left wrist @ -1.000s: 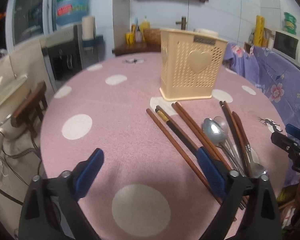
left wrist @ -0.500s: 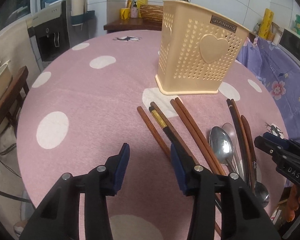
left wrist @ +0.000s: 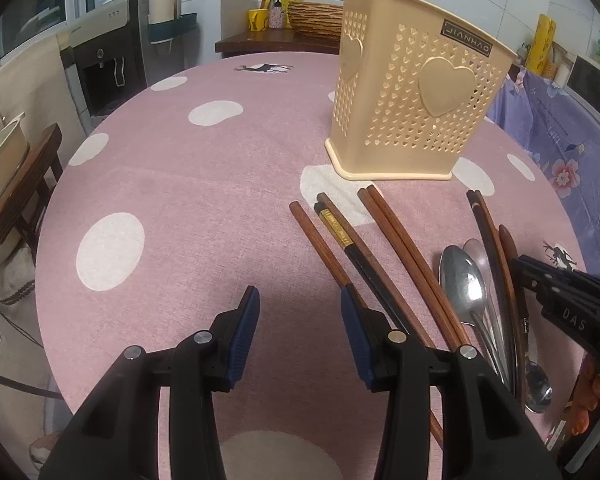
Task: Organize utensils
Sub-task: 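Close the right gripper on a wooden-handled spoon while the left gripper grasps a wooden chopstick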
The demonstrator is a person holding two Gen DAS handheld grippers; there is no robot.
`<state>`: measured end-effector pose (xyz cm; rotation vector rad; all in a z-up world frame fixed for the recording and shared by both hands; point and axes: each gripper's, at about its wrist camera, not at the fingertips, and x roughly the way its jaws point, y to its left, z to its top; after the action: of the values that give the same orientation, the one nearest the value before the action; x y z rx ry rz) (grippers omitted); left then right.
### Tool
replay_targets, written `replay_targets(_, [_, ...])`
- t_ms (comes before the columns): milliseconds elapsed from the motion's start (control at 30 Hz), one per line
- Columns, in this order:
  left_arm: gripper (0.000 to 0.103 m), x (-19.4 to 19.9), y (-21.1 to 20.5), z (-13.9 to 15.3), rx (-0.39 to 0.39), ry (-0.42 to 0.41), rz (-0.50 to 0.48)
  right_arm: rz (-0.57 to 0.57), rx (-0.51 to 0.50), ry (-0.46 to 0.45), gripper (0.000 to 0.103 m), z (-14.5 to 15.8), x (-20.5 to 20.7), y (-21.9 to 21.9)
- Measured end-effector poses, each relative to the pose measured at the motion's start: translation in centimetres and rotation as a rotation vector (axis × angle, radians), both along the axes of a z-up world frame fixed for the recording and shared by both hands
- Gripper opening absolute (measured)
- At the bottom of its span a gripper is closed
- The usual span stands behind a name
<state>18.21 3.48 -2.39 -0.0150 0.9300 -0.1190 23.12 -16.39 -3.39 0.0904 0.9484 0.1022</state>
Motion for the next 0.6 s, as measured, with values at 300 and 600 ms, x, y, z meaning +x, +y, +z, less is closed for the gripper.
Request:
replay_targets(300, [0.036,1.6,-1.1,-0.3,-0.004,0.031,-0.010,0.007,0.005,-0.011,0.018,-0.2,0.9,-0.2])
replay_targets(600, [0.021,3.8,-2.1,-0.5,0.040,0.061,0.004,0.020,-0.001,-0.017,0.018,-0.2,0.8,-0.1])
